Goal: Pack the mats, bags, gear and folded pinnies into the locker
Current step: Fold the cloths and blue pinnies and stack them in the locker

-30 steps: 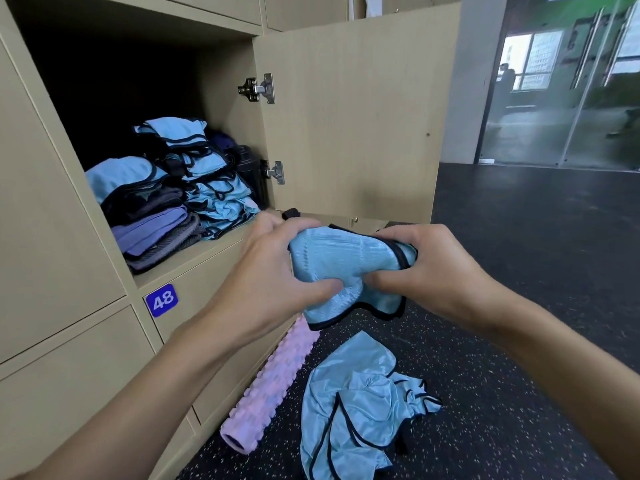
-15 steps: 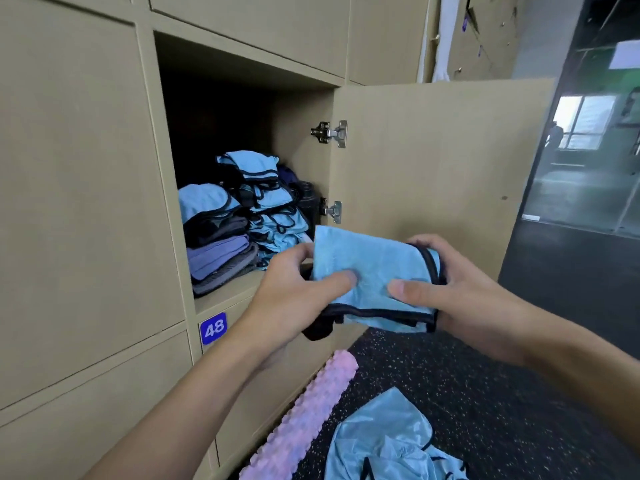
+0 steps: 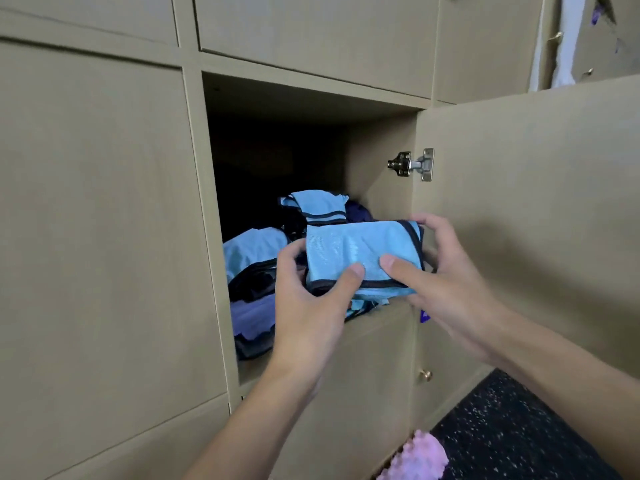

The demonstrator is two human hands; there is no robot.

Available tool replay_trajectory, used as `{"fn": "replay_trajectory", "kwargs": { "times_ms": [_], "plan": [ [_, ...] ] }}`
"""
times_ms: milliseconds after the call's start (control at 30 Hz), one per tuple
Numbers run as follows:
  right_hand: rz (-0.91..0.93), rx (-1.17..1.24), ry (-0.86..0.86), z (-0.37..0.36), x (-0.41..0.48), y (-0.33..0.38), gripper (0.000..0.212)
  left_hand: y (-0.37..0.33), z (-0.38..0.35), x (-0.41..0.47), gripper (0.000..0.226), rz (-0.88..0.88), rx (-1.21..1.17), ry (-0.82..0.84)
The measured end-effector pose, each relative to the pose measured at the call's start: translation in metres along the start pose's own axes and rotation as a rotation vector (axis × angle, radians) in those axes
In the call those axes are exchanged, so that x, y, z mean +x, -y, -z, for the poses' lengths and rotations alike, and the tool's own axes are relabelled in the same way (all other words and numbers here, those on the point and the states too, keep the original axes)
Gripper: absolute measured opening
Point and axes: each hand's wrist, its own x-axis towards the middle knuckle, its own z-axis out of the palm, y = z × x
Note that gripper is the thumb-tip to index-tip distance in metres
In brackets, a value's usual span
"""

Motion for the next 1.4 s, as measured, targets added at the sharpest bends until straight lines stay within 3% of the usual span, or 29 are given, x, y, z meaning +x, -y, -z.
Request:
{"fn": "replay_trajectory", "kwargs": {
  "times_ms": [233,400,567,667,867,967,1067,1200,1333,1400],
  "plan": [
    [0.15,-0.155,0.297,-0.029,0.077,0.0,0.061,0.0,0.011,0.05,0.029,-0.144,0.07,-0.267],
    [0.249,-0.362,0.471,-0.049,0.133,-0.005,0.084,0.004,0.012,0.086,0.024,-0.239,0.101,-0.486],
    [0.401,-0.427,0.509,-0.065,0.169,-0.005,0.076,0.008,0.013,0.112,0.036,-0.337,0.155,-0.637],
    [0.464,-0.532,0.536,-0.078,0.186,-0.013,0.066,0.015,0.018,0.127,0.055,-0.353,0.258,-0.695],
    [0.659,-1.076,0.504,-0.096,0.203,-0.037,0.058,0.047,0.037,0.147,0.061,-0.179,0.413,-0.818],
    [0.632,-1.041,0.55,-0.1,0.205,-0.048,0.058,0.058,0.039,0.145,0.068,-0.166,0.567,-0.831],
    [0.627,-1.031,0.53,-0.103,0.206,-0.054,0.054,0.062,0.028,0.133,0.076,-0.24,0.925,-0.791],
    [0.639,-1.075,0.527,-0.102,0.206,-0.062,0.055,0.065,0.027,0.129,0.053,-0.507,1.428,-0.688],
    [0.648,-1.021,0.519,-0.099,0.206,-0.065,0.058,0.062,0.041,0.133,0.071,-0.267,1.444,-0.578],
    [0.66,-1.02,0.512,-0.096,0.207,-0.068,0.059,0.064,0.046,0.133,0.068,-0.219,1.416,-0.545]
  ]
}}
